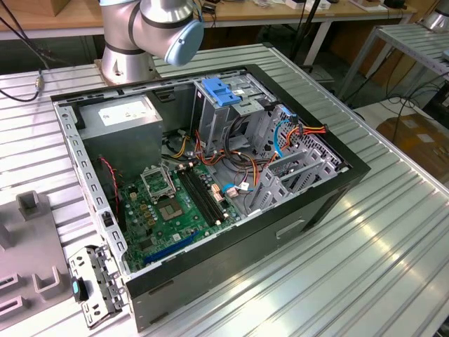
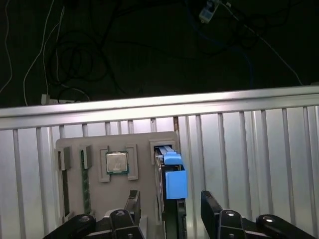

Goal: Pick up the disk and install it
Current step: 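Pick up the disk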

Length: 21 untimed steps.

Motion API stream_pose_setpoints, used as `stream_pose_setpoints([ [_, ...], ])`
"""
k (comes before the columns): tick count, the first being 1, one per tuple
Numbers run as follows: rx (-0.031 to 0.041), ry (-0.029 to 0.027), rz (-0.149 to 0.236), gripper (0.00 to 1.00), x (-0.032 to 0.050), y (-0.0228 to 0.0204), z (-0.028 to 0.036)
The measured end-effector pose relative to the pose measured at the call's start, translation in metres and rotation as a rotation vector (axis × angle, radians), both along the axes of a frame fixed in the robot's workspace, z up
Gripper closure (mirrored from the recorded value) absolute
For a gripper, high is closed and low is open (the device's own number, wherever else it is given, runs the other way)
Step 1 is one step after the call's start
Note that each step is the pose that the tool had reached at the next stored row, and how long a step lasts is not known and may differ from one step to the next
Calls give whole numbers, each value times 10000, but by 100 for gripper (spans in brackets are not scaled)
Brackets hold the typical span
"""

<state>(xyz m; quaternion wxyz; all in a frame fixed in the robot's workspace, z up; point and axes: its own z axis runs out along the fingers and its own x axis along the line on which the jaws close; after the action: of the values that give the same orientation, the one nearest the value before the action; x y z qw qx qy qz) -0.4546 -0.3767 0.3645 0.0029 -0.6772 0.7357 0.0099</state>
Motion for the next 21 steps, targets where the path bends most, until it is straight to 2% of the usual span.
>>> stream_pose_setpoints([
  [6, 0, -1, 0, 40, 0, 24, -119],
  [16, -1, -6, -1, 40, -29, 26, -345],
  [21, 0, -20, -1, 40, -51, 27, -508],
])
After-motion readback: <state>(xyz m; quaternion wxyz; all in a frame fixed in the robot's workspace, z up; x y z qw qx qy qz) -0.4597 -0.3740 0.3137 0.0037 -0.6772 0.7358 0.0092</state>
